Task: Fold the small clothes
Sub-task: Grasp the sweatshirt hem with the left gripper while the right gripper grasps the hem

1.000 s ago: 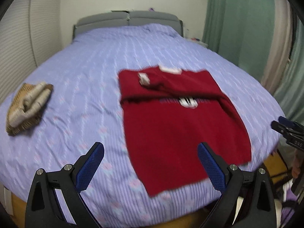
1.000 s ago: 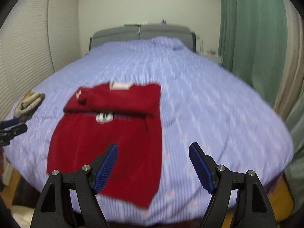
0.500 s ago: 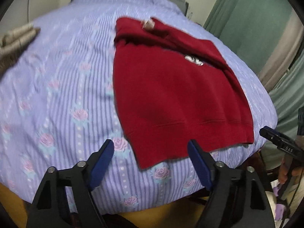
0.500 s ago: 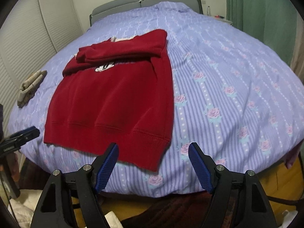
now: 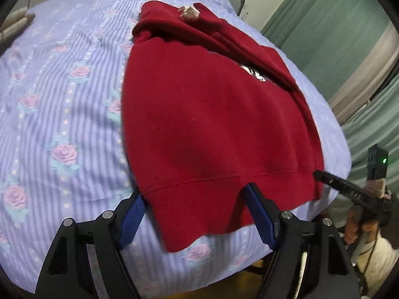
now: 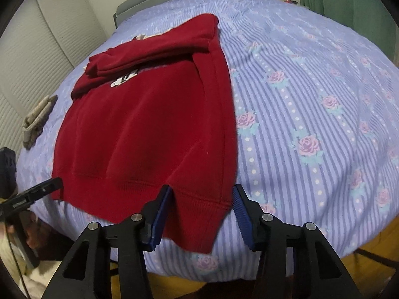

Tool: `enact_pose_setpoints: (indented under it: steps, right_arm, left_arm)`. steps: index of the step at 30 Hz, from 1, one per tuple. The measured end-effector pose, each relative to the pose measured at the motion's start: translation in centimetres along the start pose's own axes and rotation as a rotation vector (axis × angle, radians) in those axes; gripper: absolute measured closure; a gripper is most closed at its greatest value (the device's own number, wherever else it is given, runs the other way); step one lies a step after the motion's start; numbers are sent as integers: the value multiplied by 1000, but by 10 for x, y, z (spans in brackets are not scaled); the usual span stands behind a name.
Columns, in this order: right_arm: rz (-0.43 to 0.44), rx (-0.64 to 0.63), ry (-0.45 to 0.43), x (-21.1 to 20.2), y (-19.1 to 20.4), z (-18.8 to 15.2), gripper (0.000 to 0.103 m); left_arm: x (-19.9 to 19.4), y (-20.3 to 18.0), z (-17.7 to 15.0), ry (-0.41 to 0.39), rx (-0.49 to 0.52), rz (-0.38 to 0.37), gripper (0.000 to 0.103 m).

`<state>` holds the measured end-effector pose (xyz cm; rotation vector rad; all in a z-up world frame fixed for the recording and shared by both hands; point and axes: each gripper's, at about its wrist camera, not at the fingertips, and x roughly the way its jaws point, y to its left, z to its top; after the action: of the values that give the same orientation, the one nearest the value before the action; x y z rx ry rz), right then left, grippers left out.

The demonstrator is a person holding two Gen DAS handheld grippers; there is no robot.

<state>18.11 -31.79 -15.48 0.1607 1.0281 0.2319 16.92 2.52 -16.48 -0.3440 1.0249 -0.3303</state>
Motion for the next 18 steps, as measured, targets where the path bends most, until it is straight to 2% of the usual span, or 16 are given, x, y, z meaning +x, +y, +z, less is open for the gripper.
enact_pose_setpoints:
  steps: [1, 2, 3, 4, 5, 7, 9, 11, 13, 18]
  right_arm:
    - [-3, -8, -1, 1, 1, 0, 56]
    - [-6, -19, -4, 1, 2, 0, 62]
    - [-9, -35, -9, 0, 3, 0, 66]
    - [-7, -43, -11, -2, 4, 1, 69]
    - [-3, -48, -16, -4, 4, 2, 70]
    - [-19, -72, -39, -13, 8, 3, 71]
    - [-30, -92, -65, -24, 11, 4, 71]
    - [-43, -95, -93, -37, 11, 5, 71]
    - [-39, -85, -104, -45, 8, 6, 75]
    - [-86, -97, -66, -35, 3, 2, 78]
  left_arm:
    - [1, 0, 1, 0, -8, -13, 26]
    - [2, 1, 1, 0, -19, -28, 31]
    - [1, 1, 2, 1, -33, -32, 42]
    - [1, -1, 3, 1, -37, -36, 47]
    - [-3, -3, 4, -4, -29, -32, 59]
    - [-14, -12, 5, -33, 10, -5, 69]
    - [-27, -19, 5, -67, 38, 57, 91]
    - [-39, -18, 5, -76, 36, 101, 91]
    - [-45, -15, 4, -82, 17, 86, 92]
    - [-42, -19, -2, -60, 44, 159, 92]
